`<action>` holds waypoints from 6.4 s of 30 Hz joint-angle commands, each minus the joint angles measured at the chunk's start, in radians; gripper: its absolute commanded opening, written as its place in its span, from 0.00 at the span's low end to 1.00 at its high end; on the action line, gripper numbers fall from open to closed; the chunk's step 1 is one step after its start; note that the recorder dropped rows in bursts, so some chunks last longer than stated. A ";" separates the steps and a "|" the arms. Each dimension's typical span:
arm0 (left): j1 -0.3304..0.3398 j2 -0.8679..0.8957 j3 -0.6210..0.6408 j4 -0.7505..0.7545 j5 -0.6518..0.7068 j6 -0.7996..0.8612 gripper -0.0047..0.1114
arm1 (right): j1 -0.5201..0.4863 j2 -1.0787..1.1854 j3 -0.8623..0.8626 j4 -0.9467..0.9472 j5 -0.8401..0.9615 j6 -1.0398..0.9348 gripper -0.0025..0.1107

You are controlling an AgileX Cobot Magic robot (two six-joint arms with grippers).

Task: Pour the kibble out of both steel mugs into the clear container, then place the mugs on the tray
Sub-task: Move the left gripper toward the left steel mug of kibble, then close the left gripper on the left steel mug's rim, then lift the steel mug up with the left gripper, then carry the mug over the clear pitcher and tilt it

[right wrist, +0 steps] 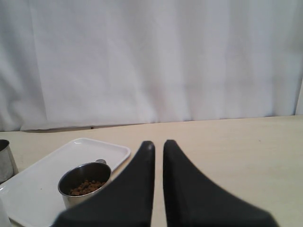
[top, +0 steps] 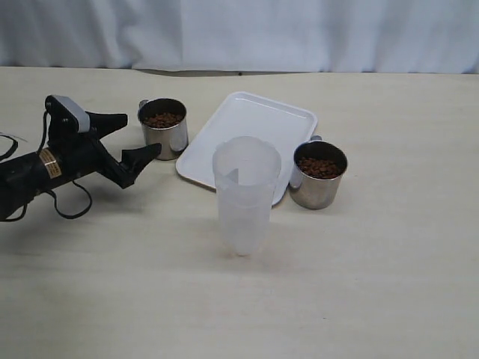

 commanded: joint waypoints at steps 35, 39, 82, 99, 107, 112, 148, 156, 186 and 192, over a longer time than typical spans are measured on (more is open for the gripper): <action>-0.070 0.086 -0.116 -0.121 -0.012 -0.042 0.62 | -0.006 -0.004 0.004 0.005 -0.011 -0.006 0.07; -0.072 0.099 -0.144 -0.104 0.001 -0.042 0.62 | -0.006 -0.004 0.004 0.005 -0.011 -0.006 0.07; -0.139 0.177 -0.320 -0.143 0.067 -0.066 0.59 | -0.006 -0.004 0.004 0.005 -0.011 -0.006 0.07; -0.082 -0.172 -0.317 0.273 0.366 -0.537 0.04 | -0.006 -0.004 0.004 0.005 -0.011 -0.006 0.07; -0.196 -0.625 -0.108 0.402 0.554 -0.706 0.04 | -0.006 -0.004 0.004 0.005 -0.011 -0.006 0.07; -0.282 -0.799 0.015 0.402 0.708 -0.706 0.04 | -0.006 -0.004 0.004 0.005 -0.011 -0.006 0.07; -0.710 -0.910 0.055 0.525 1.217 -0.590 0.04 | -0.006 -0.004 0.004 0.005 -0.011 -0.006 0.07; -0.756 -0.910 0.055 0.566 1.363 -0.578 0.04 | -0.006 -0.004 0.004 0.005 -0.011 -0.006 0.07; -0.814 -0.881 0.067 0.670 1.428 -0.519 0.04 | -0.006 -0.004 0.004 0.005 -0.011 -0.006 0.07; -0.814 -0.881 0.006 0.670 1.427 -0.519 0.04 | -0.006 -0.004 0.004 0.005 -0.011 -0.006 0.07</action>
